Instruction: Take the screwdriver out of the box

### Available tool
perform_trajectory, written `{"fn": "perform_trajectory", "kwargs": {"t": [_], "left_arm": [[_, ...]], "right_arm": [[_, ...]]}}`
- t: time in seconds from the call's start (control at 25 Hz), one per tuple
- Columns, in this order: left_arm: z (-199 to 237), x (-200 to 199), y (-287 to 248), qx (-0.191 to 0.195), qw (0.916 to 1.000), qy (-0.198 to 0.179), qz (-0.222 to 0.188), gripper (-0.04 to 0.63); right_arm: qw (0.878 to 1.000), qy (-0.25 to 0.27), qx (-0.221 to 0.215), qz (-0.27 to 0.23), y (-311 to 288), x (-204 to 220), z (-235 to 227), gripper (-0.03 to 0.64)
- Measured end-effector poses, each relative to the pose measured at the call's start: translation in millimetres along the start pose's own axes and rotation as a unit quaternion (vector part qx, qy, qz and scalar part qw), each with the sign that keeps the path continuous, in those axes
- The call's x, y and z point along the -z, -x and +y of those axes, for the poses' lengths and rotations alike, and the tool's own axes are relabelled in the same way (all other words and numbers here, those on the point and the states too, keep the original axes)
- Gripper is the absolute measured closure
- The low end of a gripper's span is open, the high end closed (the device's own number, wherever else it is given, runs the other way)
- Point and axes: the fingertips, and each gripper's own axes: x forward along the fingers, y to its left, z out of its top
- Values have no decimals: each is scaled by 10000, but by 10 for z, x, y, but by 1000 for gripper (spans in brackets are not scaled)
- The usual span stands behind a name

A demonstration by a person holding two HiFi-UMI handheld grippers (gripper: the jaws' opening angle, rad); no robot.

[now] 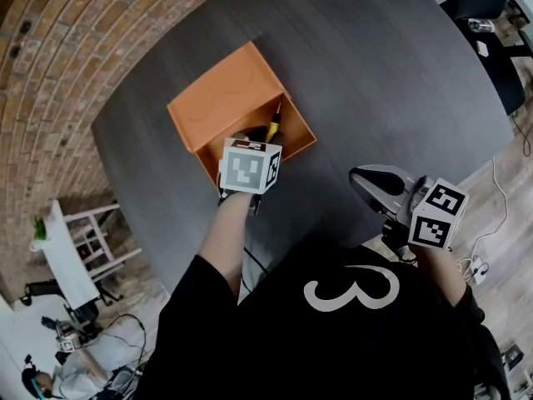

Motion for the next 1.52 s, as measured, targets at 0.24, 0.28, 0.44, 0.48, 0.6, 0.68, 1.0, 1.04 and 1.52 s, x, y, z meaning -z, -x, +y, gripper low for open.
{"fn": "perform_trajectory", "kwargs": {"t": [0.24, 0.28, 0.44, 0.48, 0.6, 0.68, 1.0, 1.04, 1.52], "left_arm": [[22, 1, -33, -113, 9999, -61, 26, 472], [30, 4, -48, -112, 9999, -65, 5, 491], [52, -4, -26, -158, 9999, 4, 22, 497], [58, -2, -39, -152, 9999, 23, 9, 497], [46, 17, -64, -125, 9999, 13, 1, 499], [29, 12, -7, -211, 9997, -104, 33, 499], [13, -46, 229, -556, 9963, -652, -53, 499], [4, -55, 261, -616, 9950, -778, -67, 499], [-251, -290, 926, -899, 9847, -1182, -910, 499]], "right_arm": [[10000, -38, 16, -19, -2, 7, -19, 615], [10000, -41, 19, -22, 0, 7, -17, 615], [10000, -34, 37, -42, 5, 11, -10, 615], [10000, -31, 42, -45, 9, 12, -10, 615], [10000, -23, 54, -53, 31, 9, 6, 615], [9999, 2, 76, -74, 47, 0, 22, 615], [9990, 208, 281, -263, 206, -92, 97, 615], [9988, 245, 316, -294, 232, -104, 110, 615], [9950, 682, 432, -587, 514, -177, 456, 615]]}}
